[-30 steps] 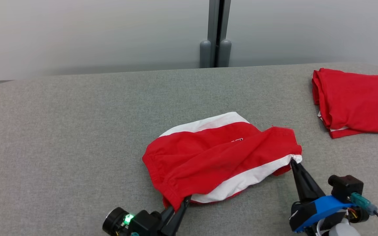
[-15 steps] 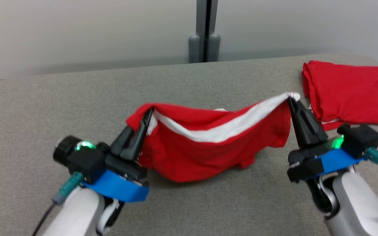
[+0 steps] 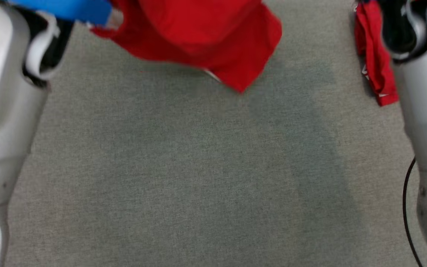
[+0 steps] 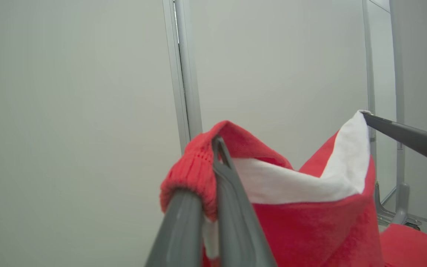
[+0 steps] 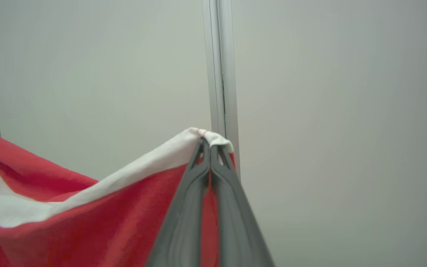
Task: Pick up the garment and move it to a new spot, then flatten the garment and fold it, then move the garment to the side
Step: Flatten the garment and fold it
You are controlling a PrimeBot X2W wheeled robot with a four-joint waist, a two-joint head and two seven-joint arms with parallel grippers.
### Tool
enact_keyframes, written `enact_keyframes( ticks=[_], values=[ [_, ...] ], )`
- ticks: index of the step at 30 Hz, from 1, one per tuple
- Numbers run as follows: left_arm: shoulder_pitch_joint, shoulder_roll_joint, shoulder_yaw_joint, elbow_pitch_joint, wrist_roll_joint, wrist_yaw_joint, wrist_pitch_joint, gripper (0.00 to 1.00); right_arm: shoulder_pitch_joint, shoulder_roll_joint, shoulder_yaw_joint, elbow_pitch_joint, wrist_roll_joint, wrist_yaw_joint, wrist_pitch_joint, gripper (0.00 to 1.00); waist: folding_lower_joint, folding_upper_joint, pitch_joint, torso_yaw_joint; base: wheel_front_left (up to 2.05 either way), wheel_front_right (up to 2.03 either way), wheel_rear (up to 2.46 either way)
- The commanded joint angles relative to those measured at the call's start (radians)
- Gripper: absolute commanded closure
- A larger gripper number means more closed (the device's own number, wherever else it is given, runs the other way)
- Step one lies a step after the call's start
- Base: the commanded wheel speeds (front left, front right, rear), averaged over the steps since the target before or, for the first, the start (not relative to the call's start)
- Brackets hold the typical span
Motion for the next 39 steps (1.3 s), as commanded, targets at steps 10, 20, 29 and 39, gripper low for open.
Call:
enact_keyframes(
  ticks=[10,20,29,39],
  values=[
    [-0.397,-0.007,-0.116,0.202,-0.087,-0.001,-0.06,1.0,-0.356,0.011,-0.058,0.228,0.024,0.001,-0.022,1.0,-0.0003,0.0,0.087,0.019,0.0,0.0,0.0],
    [-0.236,-0.006,-0.147,0.24,-0.156,-0.001,-0.097,1.0,-0.141,0.008,0.014,0.187,0.04,0.001,-0.024,1.0,-0.0003,0.0,0.105,0.03,0.0,0.0,0.0],
    [0.267,-0.028,-0.013,0.054,-0.081,0.007,-0.097,1.0,0.274,-0.03,0.069,0.008,0.062,0.001,-0.024,1.0,-0.0003,0.0,0.036,0.029,0.0,0.0,0.0],
    [0.778,-0.062,0.024,-0.077,-0.011,0.005,-0.097,1.0,0.726,-0.085,0.105,-0.143,0.092,0.001,-0.024,1.0,-0.0003,0.0,-0.105,0.033,0.0,0.0,0.0]
  ],
)
